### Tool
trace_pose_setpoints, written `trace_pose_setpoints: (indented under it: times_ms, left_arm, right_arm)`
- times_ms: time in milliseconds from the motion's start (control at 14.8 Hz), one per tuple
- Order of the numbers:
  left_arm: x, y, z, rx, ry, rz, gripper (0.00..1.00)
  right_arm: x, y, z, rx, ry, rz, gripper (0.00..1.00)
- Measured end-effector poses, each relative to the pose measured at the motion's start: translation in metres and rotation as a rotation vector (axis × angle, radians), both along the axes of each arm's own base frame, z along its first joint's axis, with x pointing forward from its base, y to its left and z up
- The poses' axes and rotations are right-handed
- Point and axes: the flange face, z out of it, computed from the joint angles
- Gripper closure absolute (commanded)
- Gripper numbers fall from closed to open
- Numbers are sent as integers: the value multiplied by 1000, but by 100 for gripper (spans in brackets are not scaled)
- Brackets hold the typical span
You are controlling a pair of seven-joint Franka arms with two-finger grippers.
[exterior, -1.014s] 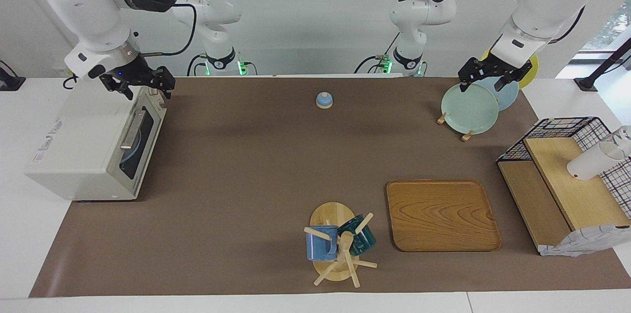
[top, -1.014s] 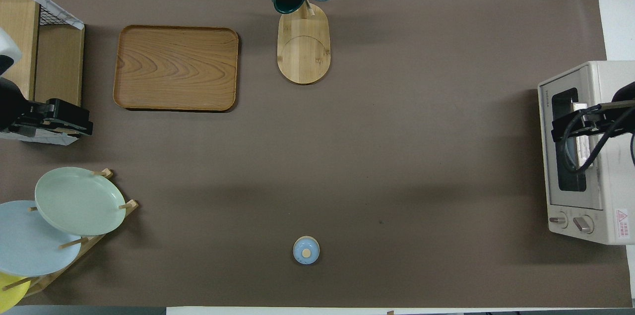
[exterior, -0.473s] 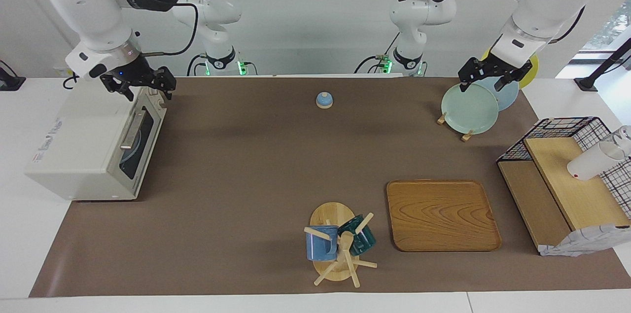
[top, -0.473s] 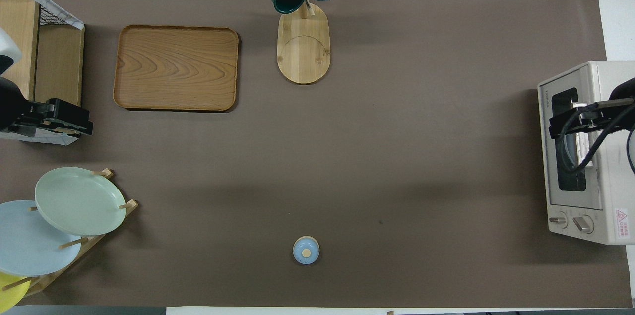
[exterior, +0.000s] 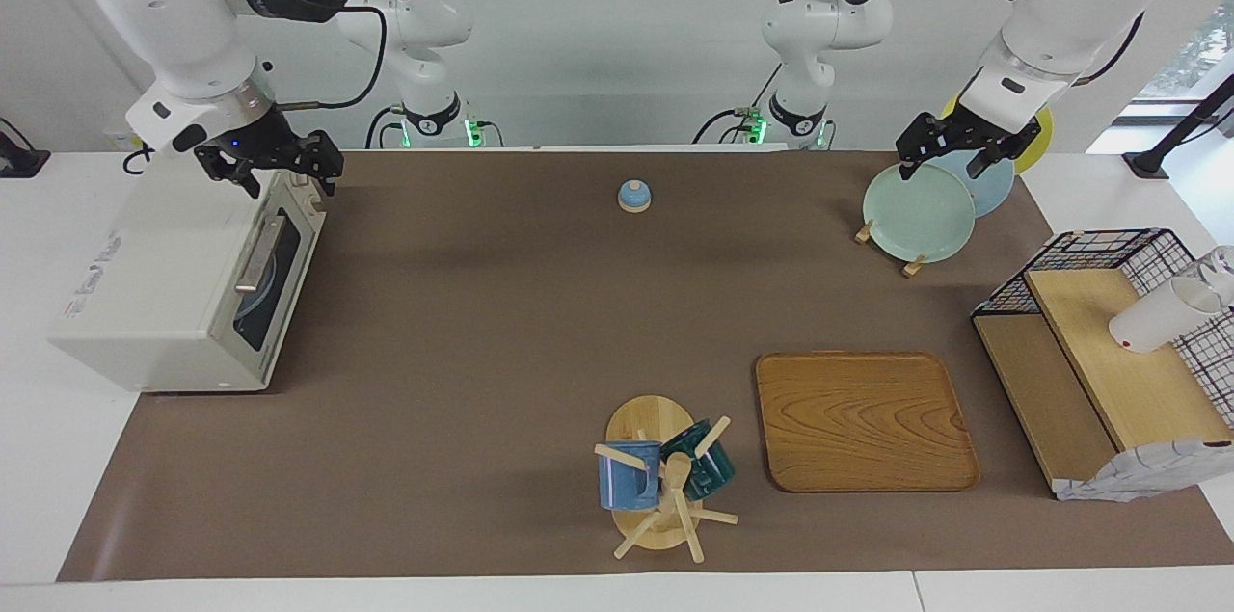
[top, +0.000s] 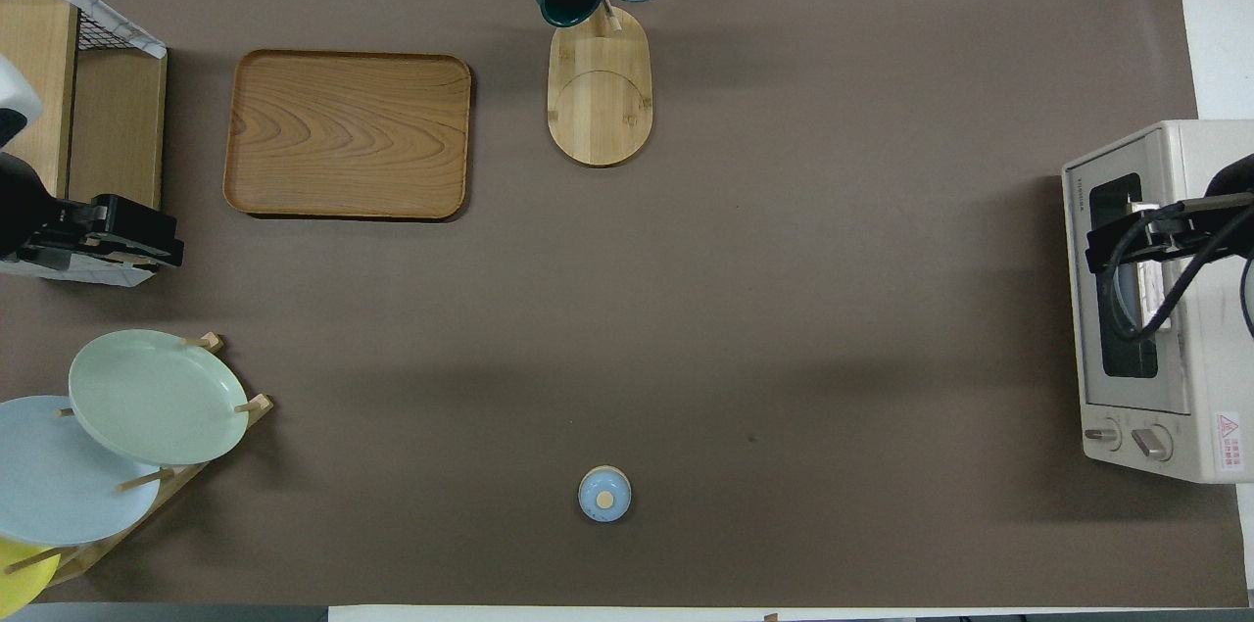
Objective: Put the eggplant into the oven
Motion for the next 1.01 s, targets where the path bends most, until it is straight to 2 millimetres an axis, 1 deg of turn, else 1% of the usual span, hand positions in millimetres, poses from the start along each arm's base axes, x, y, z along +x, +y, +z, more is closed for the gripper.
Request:
trace_pose_setpoints:
  times_ms: [270, 406, 676, 1014]
  left_arm:
    - [0, 0, 0, 0, 0, 0, 0]
    - [0, 0, 0, 0, 0, 0, 0]
    - [0, 0, 0, 0, 0, 0, 0]
    - [0, 0, 0, 0, 0, 0, 0]
  right_arm:
    - [0, -3, 0, 5, 0, -6, 0]
    - [0, -4, 0, 37, -2, -20, 0]
    - [-1, -13, 1, 47, -5, -45, 0]
    - [1, -9, 8, 44, -22, -58, 0]
